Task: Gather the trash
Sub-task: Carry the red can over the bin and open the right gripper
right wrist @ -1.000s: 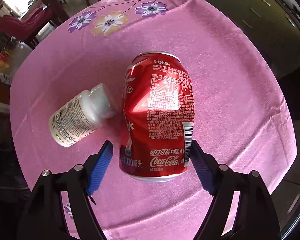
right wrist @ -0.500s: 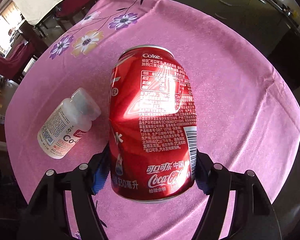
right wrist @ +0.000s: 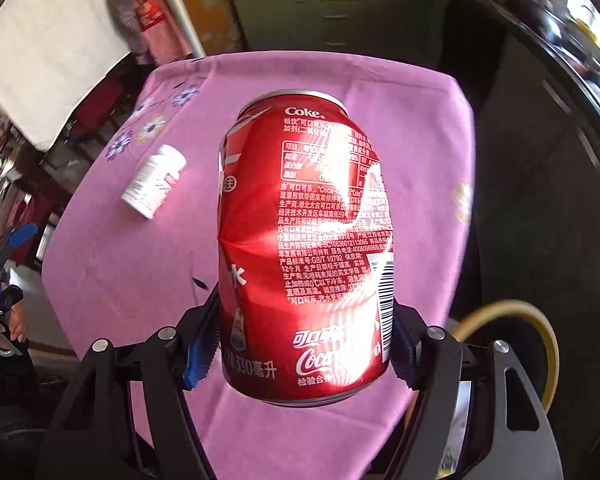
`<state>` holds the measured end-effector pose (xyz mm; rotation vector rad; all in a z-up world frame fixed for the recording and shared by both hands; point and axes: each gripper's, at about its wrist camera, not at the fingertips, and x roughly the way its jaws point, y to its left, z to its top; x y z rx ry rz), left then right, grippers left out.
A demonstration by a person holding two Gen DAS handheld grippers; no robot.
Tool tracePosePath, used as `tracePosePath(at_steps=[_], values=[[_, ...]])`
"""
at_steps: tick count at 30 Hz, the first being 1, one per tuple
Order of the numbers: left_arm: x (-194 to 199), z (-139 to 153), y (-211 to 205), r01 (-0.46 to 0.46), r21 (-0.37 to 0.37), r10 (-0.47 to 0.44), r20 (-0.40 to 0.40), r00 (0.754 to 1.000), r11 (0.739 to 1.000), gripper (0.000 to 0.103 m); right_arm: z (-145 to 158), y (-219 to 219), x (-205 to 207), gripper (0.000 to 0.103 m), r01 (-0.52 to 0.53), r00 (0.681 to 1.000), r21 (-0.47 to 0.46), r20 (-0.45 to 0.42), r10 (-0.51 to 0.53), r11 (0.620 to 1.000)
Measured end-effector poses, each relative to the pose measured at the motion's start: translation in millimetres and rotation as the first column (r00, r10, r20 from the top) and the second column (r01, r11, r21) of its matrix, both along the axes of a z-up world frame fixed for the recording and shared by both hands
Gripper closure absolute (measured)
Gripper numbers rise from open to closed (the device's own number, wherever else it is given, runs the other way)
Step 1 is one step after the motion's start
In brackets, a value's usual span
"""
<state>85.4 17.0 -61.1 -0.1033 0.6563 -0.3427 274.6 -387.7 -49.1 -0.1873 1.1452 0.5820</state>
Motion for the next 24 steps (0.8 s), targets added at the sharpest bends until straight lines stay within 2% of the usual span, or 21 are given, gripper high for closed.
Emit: tracePosePath(at_steps=[3, 6, 11, 12, 14, 16, 20, 24], values=[[0, -1, -11, 0.023, 0.007, -0.023, 0.000, 1.000, 1.000, 0.011, -9, -70, -8, 0.033, 0.185, 0.981, -0.021, -0.048, -0.185, 0.983], [-2, 0, -22, 0.039, 0.013, -0.039, 0.002, 0.999, 0.999, 0.011, -31, -123, -11, 0.033, 0.337, 0.934, -0.054, -0.104, -0.341, 0.940], [-11, 7, -37, 0.057, 0.044, -0.058, 0.018, 0.998, 0.997, 0.011, -63, -173, 2, 0.033, 0.481, 0.858, -0.074, -0.164, -0.486, 0.874], [-13, 8, -38, 0.057, 0.050, -0.058, 0.021, 0.998, 0.997, 0.011, -70, -179, 6, 0.032, 0.497, 0.848, -0.088, -0.163, -0.504, 0.864], [-16, 10, -41, 0.057, 0.062, -0.059, 0.024, 0.998, 0.996, 0.011, -77, -188, 12, 0.017, 0.534, 0.827, -0.115, -0.136, -0.545, 0.838], [-18, 12, -43, 0.054, 0.073, -0.056, 0.027, 0.998, 0.996, 0.011, -75, -201, 8, 0.017, 0.585, 0.800, -0.121, -0.075, -0.595, 0.802], [-19, 10, -45, 0.051, 0.085, -0.053, 0.018, 0.998, 0.995, 0.010, -57, -204, -36, 0.017, 0.598, 0.802, 0.028, -0.021, -0.598, 0.801], [-12, 1, -50, 0.050, 0.088, -0.050, -0.007, 0.999, 0.995, 0.010, -38, -180, -93, 0.017, 0.561, 0.820, 0.153, 0.034, -0.572, 0.814]])
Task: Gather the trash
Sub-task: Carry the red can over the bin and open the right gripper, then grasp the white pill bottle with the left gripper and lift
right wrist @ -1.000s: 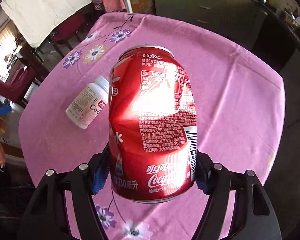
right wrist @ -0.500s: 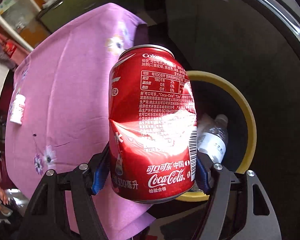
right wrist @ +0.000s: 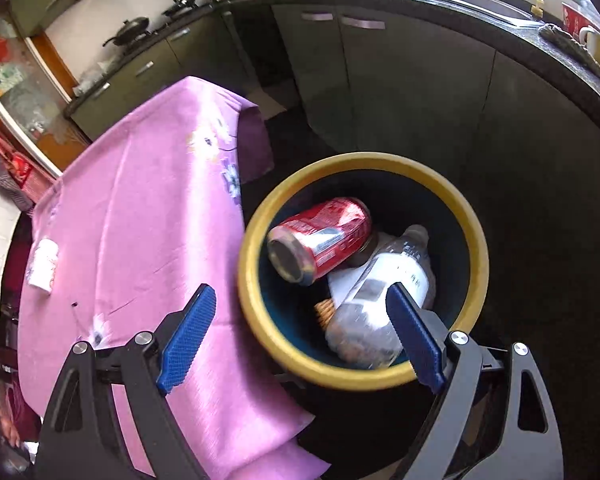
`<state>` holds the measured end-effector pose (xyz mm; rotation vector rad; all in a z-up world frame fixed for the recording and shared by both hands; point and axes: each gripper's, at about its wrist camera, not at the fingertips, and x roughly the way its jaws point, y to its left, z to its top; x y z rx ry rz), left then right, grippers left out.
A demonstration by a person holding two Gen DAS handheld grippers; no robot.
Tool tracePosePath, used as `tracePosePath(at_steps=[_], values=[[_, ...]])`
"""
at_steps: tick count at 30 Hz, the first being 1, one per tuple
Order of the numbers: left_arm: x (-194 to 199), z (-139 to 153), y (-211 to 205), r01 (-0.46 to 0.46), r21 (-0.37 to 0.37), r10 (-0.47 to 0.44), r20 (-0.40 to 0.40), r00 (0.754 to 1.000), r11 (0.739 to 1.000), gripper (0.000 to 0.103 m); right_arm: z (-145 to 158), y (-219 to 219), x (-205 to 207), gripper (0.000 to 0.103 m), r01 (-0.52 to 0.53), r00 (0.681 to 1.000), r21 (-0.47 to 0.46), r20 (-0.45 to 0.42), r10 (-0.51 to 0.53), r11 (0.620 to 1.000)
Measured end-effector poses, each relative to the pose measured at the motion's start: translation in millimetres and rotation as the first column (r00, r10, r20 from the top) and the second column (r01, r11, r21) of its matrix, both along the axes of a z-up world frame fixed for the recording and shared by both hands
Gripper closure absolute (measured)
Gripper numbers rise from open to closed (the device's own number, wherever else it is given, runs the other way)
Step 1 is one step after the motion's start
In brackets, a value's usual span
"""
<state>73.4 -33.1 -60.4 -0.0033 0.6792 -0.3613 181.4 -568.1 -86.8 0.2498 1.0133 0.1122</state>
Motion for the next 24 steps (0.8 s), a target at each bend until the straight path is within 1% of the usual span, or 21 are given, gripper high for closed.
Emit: tracePosePath(at_steps=[3, 6, 7, 10, 13, 15, 19, 22, 24], values=[[11, -10, -3, -0.010, 0.019, 0.010, -0.019, 1.000, 1.000, 0.010, 6, 21, -47, 0.016, -0.044, 0.996, 0.069, 0.077, 0.038, 0.997], [31, -22, -1, -0.058, 0.053, 0.062, -0.066, 0.996, 0.997, 0.010, 11, 43, -84, 0.014, -0.088, 0.988, 0.107, 0.140, 0.073, 0.990], [40, -26, 2, -0.081, 0.066, 0.087, -0.088, 0.992, 0.995, 0.010, 14, 47, -94, 0.013, -0.092, 0.985, 0.109, 0.156, 0.074, 0.990], [67, -35, 13, -0.154, 0.078, 0.164, -0.143, 0.976, 0.985, 0.010, 18, 60, -108, 0.013, -0.084, 0.975, 0.086, 0.211, 0.064, 0.993], [97, -40, 26, -0.228, 0.049, 0.234, -0.190, 0.954, 0.972, 0.010, 24, 66, -119, 0.010, -0.081, 0.964, 0.099, 0.262, 0.052, 0.992], [115, -43, 29, -0.258, 0.038, 0.260, -0.205, 0.944, 0.965, 0.010, 27, 73, -121, 0.010, -0.091, 0.958, 0.105, 0.281, 0.058, 0.990], [150, -54, 27, -0.333, 0.062, 0.339, -0.227, 0.913, 0.941, 0.010, 27, 82, -113, 0.010, -0.096, 0.953, 0.095, 0.296, 0.064, 0.991], [170, -66, 23, -0.358, 0.075, 0.365, -0.262, 0.894, 0.931, 0.010, 25, 87, -109, 0.010, -0.106, 0.952, 0.099, 0.297, 0.072, 0.989], [179, -72, 20, -0.368, 0.086, 0.377, -0.272, 0.885, 0.926, 0.010, 21, 88, -106, 0.010, -0.107, 0.954, 0.093, 0.291, 0.076, 0.990]])
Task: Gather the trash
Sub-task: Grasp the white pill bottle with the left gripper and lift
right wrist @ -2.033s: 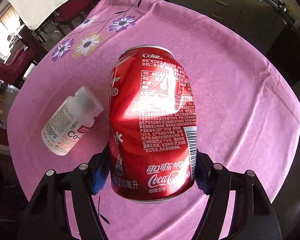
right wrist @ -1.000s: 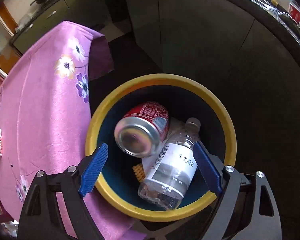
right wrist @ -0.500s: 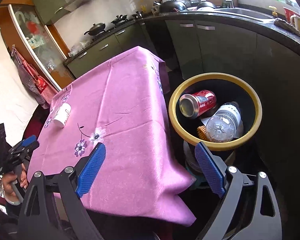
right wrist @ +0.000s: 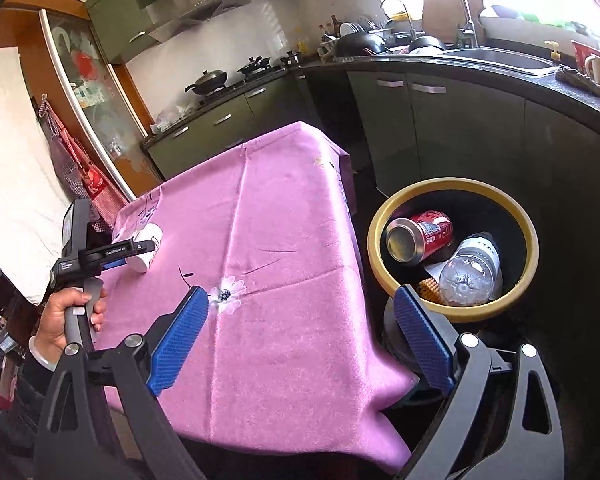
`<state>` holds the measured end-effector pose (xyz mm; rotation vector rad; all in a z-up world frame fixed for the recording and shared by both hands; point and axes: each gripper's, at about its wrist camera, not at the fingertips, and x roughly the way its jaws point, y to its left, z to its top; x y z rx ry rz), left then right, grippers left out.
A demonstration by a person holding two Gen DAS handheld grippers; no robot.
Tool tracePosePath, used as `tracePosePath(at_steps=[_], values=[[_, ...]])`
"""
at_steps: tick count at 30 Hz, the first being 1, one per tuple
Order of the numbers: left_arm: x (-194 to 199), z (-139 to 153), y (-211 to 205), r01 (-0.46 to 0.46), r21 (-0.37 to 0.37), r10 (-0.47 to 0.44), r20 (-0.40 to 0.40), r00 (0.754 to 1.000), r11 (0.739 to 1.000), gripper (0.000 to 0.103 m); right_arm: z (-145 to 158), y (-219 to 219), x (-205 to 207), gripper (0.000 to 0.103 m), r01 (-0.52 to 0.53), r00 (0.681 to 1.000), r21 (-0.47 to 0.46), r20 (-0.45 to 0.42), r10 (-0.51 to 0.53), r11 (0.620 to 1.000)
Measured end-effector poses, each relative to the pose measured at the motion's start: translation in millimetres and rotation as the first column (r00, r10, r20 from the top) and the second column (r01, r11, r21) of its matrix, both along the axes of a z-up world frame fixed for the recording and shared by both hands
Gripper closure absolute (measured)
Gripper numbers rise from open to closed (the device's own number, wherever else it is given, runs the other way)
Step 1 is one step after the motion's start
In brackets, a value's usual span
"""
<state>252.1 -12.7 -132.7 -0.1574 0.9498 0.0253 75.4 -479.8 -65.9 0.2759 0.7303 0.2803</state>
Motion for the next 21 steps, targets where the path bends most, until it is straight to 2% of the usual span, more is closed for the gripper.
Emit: tracePosePath(at_steps=[3, 5, 9, 15, 17, 21], values=[[8, -6, -3, -0.016, 0.022, 0.016, -0.018, 1.000, 1.000, 0.017, -5, -1, 2, 0.010, 0.009, 1.000, -0.005, -0.007, -0.009, 1.000], [12, -7, -2, -0.023, 0.025, 0.024, -0.031, 0.999, 0.999, 0.027, -8, -1, 3, 0.010, 0.011, 1.000, 0.003, -0.014, -0.011, 1.000], [15, -9, -5, -0.029, 0.045, 0.030, -0.041, 0.999, 0.999, 0.031, -13, -1, 5, 0.010, 0.008, 1.000, 0.012, -0.023, -0.008, 1.000], [20, -7, -5, -0.038, 0.077, 0.042, -0.051, 0.998, 0.996, 0.049, -17, 0, 5, 0.010, 0.008, 1.000, 0.026, -0.026, -0.008, 1.000], [21, -6, -4, -0.033, 0.080, 0.037, -0.055, 0.998, 0.996, 0.058, -17, -1, 4, 0.010, 0.010, 1.000, 0.028, -0.025, -0.009, 1.000], [19, -6, -4, -0.015, 0.083, 0.020, -0.057, 0.998, 0.996, 0.058, -15, -2, 1, 0.010, 0.015, 1.000, 0.023, -0.015, -0.015, 1.000]])
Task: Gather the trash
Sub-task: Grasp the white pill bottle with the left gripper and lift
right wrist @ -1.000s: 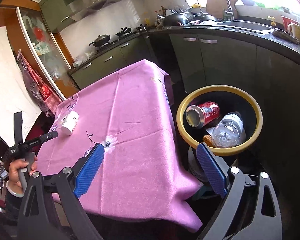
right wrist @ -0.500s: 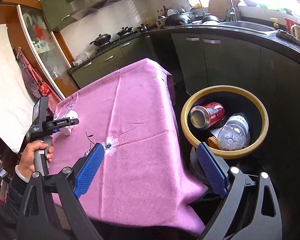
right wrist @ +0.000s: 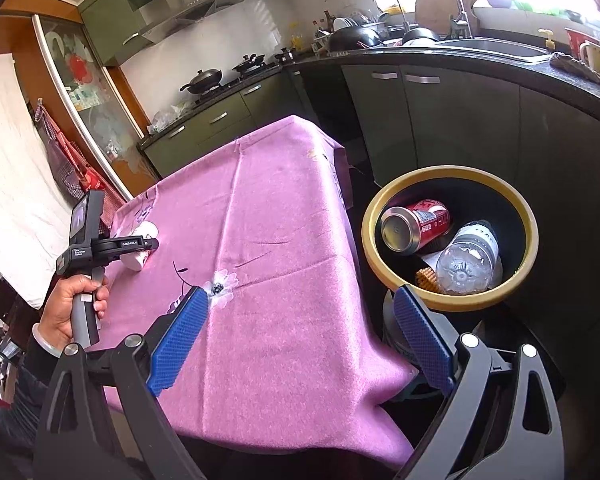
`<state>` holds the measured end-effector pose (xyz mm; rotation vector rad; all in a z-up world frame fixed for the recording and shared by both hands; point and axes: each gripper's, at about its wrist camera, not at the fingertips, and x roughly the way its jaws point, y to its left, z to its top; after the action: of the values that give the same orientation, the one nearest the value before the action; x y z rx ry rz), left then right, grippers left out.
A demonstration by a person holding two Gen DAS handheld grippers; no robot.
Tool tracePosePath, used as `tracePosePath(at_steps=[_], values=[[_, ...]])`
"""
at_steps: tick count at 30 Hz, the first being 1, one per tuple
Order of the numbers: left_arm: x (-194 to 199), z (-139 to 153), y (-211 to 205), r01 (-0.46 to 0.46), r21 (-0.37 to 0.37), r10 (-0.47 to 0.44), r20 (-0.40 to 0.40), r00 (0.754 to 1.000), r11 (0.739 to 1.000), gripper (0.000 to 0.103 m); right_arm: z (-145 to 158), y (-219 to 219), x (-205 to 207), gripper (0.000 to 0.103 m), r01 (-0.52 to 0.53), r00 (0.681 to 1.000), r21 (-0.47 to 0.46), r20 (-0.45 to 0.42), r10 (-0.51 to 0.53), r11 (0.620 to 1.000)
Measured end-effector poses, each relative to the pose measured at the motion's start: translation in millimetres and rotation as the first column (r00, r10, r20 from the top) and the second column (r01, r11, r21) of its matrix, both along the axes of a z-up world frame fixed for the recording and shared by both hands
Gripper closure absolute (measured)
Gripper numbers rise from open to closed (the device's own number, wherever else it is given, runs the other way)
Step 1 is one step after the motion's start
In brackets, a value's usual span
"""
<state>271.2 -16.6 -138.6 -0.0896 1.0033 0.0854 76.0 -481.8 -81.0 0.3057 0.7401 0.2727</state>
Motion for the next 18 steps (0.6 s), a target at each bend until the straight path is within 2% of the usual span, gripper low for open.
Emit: tracePosePath(at_steps=[8, 18], values=[[-16, 2, -3, 0.032, -0.001, -0.032, 0.016, 0.999, 0.999, 0.058, -1, -2, 2, 0.010, 0.007, 1.000, -0.004, -0.003, -0.007, 1.000], [-75, 44, -16, 0.113, 0.006, -0.113, 0.127, 0.986, 0.994, 0.059, -7, 5, 10, 0.010, -0.015, 1.000, 0.000, -0.013, 0.015, 1.000]])
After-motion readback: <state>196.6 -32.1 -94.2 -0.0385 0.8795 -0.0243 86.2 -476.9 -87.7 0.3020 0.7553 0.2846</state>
